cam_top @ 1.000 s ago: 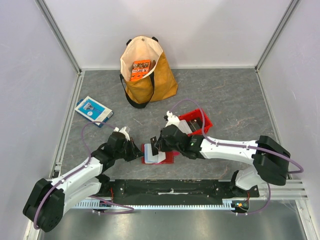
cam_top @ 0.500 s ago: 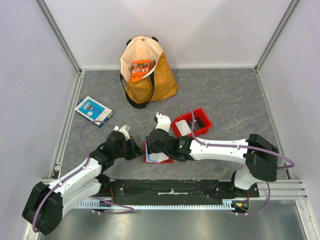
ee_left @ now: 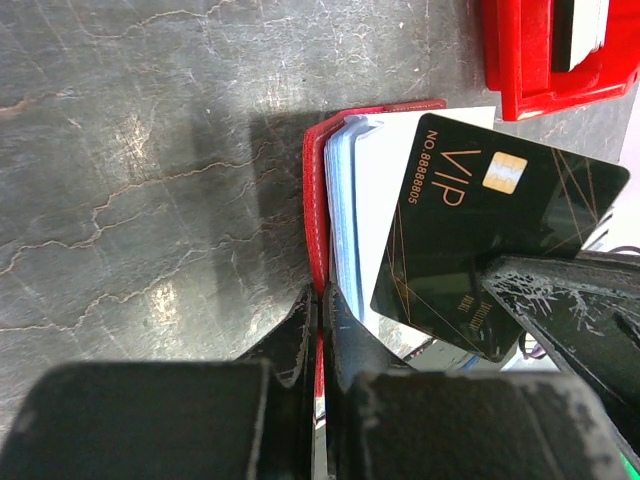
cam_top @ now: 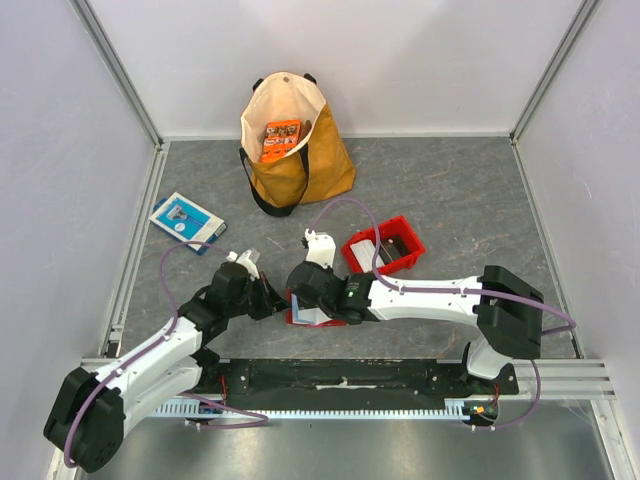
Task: Put the credit cards into the card holder
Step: Insert the credit card into the card holder.
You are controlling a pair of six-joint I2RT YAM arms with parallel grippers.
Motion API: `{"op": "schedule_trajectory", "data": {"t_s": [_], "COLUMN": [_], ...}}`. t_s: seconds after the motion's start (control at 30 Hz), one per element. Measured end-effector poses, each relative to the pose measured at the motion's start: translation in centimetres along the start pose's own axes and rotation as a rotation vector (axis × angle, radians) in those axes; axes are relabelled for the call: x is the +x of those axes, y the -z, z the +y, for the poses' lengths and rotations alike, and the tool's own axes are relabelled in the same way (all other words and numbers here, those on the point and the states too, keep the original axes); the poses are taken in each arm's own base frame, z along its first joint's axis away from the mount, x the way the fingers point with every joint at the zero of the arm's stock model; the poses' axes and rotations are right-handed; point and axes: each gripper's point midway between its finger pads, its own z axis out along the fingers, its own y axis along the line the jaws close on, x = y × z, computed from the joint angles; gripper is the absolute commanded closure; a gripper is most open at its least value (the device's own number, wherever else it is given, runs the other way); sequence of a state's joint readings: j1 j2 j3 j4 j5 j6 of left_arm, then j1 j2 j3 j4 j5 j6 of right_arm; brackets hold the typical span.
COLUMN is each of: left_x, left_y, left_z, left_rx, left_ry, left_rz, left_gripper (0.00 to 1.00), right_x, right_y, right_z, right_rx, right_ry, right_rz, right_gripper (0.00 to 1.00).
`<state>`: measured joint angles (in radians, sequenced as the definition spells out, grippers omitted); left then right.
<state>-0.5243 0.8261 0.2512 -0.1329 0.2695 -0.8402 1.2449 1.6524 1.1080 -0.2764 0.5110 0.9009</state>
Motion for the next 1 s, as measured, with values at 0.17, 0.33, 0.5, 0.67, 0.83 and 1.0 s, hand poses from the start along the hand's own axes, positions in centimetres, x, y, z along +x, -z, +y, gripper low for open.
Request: {"op": "schedule_trajectory", "data": {"t_s": [0.17,0.33,0.5,0.67,0.83,1.0], "left_x": [-0.1,-0.2,-0.2,-0.2,-0.2,-0.2], "left_y": [0.1,0.2,0.2,0.2,0.2,0.2], "left_z": [-0.2,-0.3,-0.3,-0.3,-0.4,-0.3], "left_rx": [0.007,0.011,0.013,0.014,0.015,0.013], "left_ry": [-0.002,-0.003,-0.003,-0.003,-0.003,-0.002], "left_rz": [-0.006,-0.009,-0.01,-0.011,-0.011,-0.01], "left_gripper": [0.98,0.98,0.98,0.98,0.98,0.98], "right_x": [-0.5,-0.9,-0.8,-1.1,-1.6,-1.5], "right_y": [0.4,0.7,0.7,0.7,0.9,0.9], "right_z": [0.4,0.4,0.4,0.7,2.0,1.7], "right_rx": [-0.002,0.003,0.007,0.017,0.015,0.048], "right_ry": [0.004,0.005,0.009,0.022,0.044,0.068], "right_rz": [-0.021,-0.033,-0.029,-0.033,-0.049,-0.052], "right_gripper": [1.0,1.0,1.0,1.0,1.0,1.0]}}
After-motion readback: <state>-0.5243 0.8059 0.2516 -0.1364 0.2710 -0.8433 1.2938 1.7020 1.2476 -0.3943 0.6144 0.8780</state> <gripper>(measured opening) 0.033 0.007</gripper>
